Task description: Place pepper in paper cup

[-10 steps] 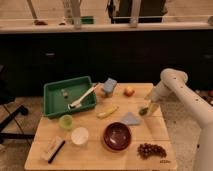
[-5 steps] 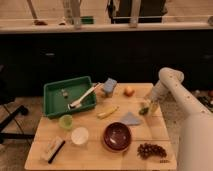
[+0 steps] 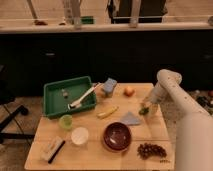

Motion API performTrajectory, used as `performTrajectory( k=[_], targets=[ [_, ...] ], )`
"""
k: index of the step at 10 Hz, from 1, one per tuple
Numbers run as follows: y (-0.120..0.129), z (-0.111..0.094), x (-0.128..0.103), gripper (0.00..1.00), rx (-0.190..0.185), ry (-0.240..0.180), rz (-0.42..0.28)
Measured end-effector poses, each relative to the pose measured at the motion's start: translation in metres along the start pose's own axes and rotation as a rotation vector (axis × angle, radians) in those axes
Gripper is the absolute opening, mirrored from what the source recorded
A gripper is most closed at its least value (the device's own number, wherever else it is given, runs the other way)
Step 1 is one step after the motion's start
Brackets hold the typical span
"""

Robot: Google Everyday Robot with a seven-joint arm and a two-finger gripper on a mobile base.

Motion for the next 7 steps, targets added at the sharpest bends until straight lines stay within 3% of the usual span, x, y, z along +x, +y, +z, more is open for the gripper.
performTrajectory(
  k=[3,4,7],
  targets=[
    [0.0071,0.0070,0.0043,0.79,-0.011,0.021,-0.009],
    [0.0072,0.0070,0.0049,0.75,-0.017,0.023,-0.008],
    [0.0068,0.0055,0.0049,0.47,-0.028,0.017,-0.018]
  ],
)
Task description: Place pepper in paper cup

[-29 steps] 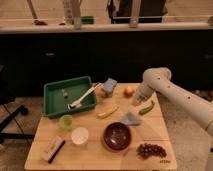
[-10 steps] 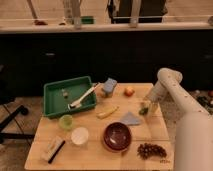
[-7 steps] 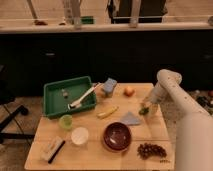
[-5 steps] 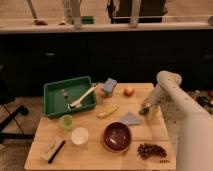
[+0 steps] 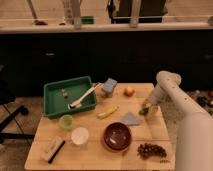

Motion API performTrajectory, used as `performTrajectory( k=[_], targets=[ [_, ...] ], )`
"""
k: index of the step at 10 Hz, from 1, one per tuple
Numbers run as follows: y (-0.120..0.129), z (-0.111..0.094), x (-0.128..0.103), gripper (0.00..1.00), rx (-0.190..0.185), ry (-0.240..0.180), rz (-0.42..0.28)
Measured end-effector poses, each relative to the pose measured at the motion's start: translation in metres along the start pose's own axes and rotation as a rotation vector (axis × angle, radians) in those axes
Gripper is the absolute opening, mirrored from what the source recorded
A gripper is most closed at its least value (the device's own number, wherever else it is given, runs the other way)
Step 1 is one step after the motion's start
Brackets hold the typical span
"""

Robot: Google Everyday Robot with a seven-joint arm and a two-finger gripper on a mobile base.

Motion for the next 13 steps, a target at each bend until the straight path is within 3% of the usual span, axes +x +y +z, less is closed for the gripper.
performTrajectory(
  k=[1,5,7,10,13],
  targets=[
    [0.000,-0.001,-0.001,0.33,-0.004,-0.007,-0.003],
    [0.001,0.000,0.002,0.01,-0.008,0.000,0.000],
    [0.001,0.000,0.000,0.00,-0.007,0.000,0.000],
    [0.000,-0.006,-0.003,0.00,0.035,0.000,0.010],
    [-0.002,-0.016,-0.009,0.00,0.097,-0.026,0.024]
  ],
)
